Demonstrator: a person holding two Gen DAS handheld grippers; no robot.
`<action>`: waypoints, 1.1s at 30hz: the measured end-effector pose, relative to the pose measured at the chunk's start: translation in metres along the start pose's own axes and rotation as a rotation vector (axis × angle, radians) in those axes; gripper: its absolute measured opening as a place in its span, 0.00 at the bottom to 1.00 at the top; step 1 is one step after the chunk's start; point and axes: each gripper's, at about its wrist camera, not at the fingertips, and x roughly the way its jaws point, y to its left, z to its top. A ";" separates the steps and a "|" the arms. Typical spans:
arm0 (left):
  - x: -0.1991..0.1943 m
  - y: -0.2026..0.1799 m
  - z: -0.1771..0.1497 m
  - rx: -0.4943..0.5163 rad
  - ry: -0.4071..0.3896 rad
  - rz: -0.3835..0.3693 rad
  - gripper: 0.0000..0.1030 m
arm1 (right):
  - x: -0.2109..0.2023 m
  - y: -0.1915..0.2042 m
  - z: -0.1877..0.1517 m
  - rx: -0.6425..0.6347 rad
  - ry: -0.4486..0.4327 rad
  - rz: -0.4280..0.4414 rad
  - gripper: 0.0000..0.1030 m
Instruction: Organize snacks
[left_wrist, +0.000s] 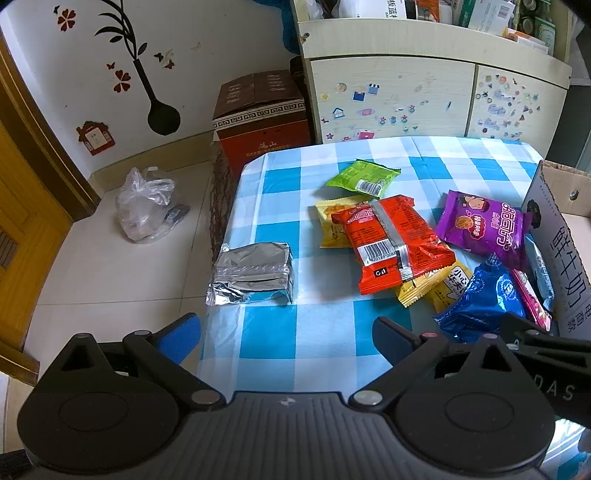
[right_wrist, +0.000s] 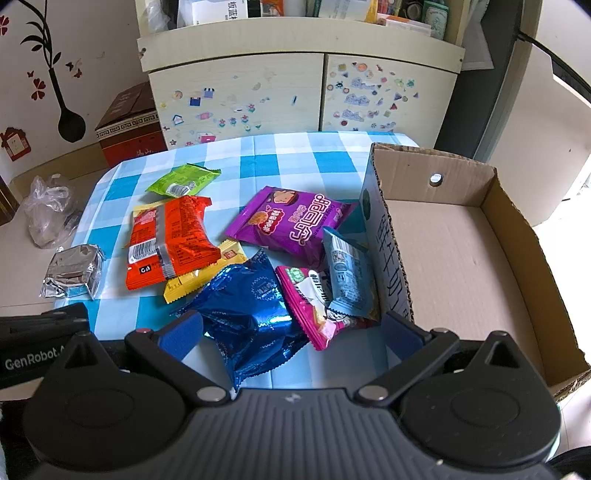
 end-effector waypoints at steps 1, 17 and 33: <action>0.000 0.000 0.000 0.000 0.000 0.000 0.98 | 0.000 0.000 0.000 0.000 0.000 0.000 0.99; 0.000 0.001 0.000 0.001 0.002 0.000 0.97 | -0.001 0.001 0.000 -0.009 -0.005 -0.005 0.99; -0.003 -0.002 -0.002 0.001 0.009 0.001 0.97 | -0.002 -0.002 0.000 -0.011 -0.011 -0.004 0.99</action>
